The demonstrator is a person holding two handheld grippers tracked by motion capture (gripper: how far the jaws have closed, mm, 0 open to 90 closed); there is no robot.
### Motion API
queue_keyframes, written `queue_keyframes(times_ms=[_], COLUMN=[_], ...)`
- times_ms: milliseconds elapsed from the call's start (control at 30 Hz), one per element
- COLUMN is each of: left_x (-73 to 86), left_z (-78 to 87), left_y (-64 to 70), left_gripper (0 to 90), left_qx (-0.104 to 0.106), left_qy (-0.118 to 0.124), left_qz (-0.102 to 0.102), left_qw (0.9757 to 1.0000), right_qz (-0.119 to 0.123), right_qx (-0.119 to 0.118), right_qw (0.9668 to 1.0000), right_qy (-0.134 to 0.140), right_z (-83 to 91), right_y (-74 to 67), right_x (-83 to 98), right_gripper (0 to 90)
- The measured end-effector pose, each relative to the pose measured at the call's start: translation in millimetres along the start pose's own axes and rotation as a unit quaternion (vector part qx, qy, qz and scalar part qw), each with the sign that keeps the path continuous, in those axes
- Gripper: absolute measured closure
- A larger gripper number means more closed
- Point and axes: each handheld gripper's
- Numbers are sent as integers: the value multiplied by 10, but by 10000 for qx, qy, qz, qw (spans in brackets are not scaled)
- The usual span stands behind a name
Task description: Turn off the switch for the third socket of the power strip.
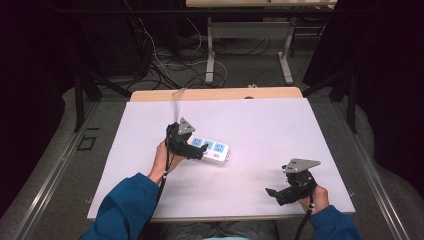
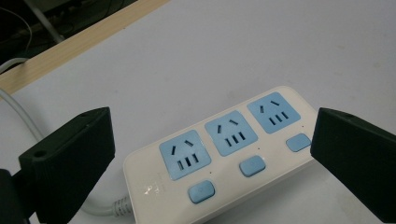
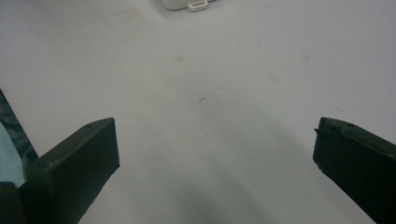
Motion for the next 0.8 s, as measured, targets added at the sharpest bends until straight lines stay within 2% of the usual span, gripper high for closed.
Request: queue_keyframes(times_ms=[267, 367, 467, 500, 533, 567, 633, 667, 800], left_x=[-10, -16, -31, -37, -37, -44, -47, -48, -42], left_z=[-29, -50, -93, -93, -109, -112, -120, -130, -166], left_y=[31, 54, 99, 97, 113, 125, 136, 149, 178], left_gripper=[0, 13, 54, 75, 106, 172, 170, 252, 385], left_qx=[63, 114, 72, 160, 85, 171, 201, 208, 298], left_qy=[35, 25, 71, 13, 68, 81, 84, 127, 157], left_qz=[19, 26, 5, -46, -35, -40, -48, -37, -58], left_qw=[10000, 9999, 9999, 9999, 9999, 9998, 9998, 9997, 9994], right_qz=[56, 25, 54, 82, 54, 61, 37, 11, 32], right_qx=[15, 31, 24, 25, 46, 19, 44, 35, 36], right_qw=[10000, 10000, 9999, 9999, 10000, 10000, 10000, 10000, 10000], right_qy=[18, 61, 113, 69, 68, -9, 40, 79, 69], right_z=[-15, -7, -12, -10, -9, -3, -5, -12, -6], right_y=[1, -3, -3, -2, -8, -3, -3, 0, -2], right_x=[-5, -2, -3, -8, -5, -7, -3, -3, -2], right_gripper=[0, 0, 0, 0, 1, 1, 1, 2, 2])
Point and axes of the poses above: each handheld gripper's, and its own axes: z roughly backward along the jaws, x roughly out of its underside, y roughly to its right, and after that the axes turned 15 degrees about -z, right-handed
